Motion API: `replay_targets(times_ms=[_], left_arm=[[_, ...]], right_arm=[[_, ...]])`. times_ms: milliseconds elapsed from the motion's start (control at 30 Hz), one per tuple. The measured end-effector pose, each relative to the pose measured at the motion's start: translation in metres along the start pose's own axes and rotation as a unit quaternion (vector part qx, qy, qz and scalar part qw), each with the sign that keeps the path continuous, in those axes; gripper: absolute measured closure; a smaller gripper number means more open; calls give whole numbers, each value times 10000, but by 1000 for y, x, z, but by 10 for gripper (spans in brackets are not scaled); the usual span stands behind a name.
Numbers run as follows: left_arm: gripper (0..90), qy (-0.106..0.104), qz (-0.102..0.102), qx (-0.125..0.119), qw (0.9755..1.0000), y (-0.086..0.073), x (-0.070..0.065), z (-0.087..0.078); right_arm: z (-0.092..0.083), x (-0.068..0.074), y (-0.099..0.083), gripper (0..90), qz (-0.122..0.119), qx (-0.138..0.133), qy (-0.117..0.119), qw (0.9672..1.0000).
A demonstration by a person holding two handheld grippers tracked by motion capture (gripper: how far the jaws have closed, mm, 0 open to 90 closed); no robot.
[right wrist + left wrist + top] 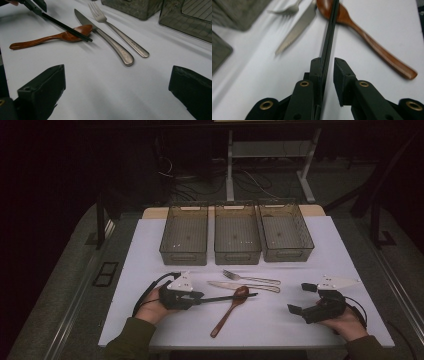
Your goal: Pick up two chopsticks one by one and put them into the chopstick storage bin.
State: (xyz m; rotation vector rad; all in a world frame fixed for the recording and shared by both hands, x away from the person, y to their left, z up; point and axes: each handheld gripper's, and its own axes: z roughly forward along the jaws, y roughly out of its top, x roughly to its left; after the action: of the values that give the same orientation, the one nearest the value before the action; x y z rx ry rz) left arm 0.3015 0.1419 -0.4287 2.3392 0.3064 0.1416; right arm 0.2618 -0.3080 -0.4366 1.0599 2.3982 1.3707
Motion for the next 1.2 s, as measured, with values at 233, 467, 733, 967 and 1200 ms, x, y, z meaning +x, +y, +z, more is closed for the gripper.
replay_targets(times_ms=[233,467,733,967,1200], left_arm=[[772,-19,-9,114,9999,-3,0,6],[777,-42,-50,98,9999,-5,2,7],[777,-97,53,129,9999,-5,1,7],[773,-104,112,130,9998,-4,1,10],[771,-124,129,151,9997,-3,0,11]], right_arm=[[0,0,0,4,9,7,1,10000],[0,0,-1,4,14,9,15,10000],[0,0,-1,4,10,5,21,10000],[0,0,-1,4,-32,-6,7,10000],[0,0,-1,4,-44,-7,14,10000]])
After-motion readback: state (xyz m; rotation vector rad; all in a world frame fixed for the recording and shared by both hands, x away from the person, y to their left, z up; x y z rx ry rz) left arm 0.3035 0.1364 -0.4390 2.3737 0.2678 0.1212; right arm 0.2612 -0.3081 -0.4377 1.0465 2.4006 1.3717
